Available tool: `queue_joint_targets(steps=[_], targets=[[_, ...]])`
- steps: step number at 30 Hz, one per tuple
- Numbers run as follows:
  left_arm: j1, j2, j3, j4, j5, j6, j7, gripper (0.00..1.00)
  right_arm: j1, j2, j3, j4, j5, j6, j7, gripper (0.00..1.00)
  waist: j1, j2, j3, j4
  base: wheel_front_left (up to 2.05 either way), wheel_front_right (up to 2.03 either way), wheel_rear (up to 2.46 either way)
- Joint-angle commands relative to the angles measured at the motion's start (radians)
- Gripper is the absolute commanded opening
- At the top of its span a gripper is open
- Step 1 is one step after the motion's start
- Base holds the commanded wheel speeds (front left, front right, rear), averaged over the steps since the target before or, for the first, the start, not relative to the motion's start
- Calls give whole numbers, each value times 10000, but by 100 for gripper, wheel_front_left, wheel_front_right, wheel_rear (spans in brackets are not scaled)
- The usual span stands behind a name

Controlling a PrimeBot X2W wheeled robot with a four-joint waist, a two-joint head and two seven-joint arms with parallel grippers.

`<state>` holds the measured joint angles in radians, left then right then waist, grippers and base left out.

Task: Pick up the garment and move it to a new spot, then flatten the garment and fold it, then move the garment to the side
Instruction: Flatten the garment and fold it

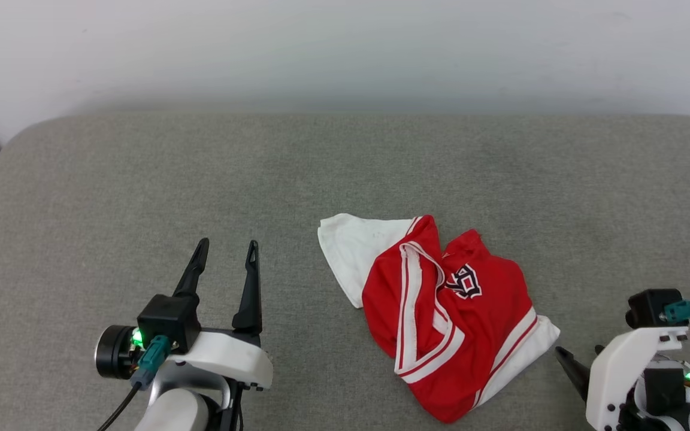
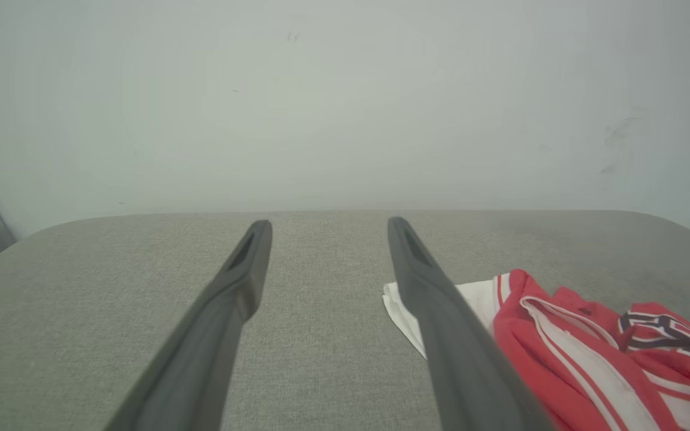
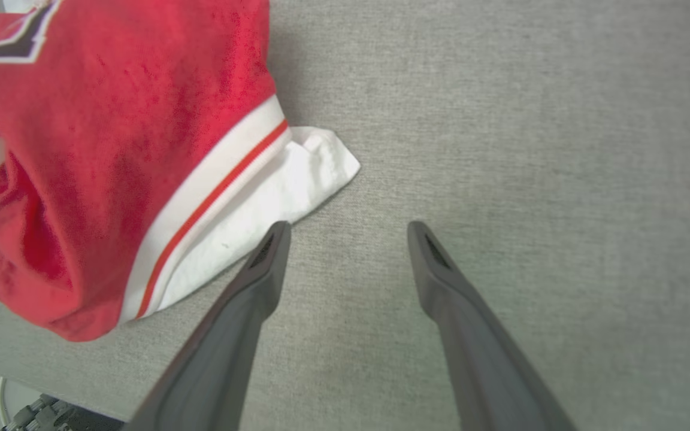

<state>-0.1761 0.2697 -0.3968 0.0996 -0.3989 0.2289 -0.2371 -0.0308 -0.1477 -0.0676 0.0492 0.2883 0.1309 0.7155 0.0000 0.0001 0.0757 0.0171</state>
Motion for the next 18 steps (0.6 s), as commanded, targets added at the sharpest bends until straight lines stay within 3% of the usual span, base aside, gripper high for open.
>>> queue_joint_targets(steps=[1,12,13,14,18], targets=[[-220,-92,-28,19,99,-50,-76,100,-346,-163,238,176,149,-3,103,100,0,-1,364,287,0,0,0],[-823,-383,-70,306,278,-124,-223,100,-1116,-207,1490,2457,1020,-2,226,100,0,-1,1103,753,0,0,0],[-825,-391,-51,326,289,-120,-227,100,-1118,-204,1538,2552,1079,-3,254,85,0,-1,1101,732,0,0,0],[-816,-395,-40,345,311,-111,-238,100,-1127,-231,1565,2597,1110,-3,276,4,0,-1,1092,708,0,0,0],[-736,-421,-6,421,346,-58,-257,100,-1261,-357,1564,2288,1208,-2,158,0,0,-1,982,564,0,0,0]])
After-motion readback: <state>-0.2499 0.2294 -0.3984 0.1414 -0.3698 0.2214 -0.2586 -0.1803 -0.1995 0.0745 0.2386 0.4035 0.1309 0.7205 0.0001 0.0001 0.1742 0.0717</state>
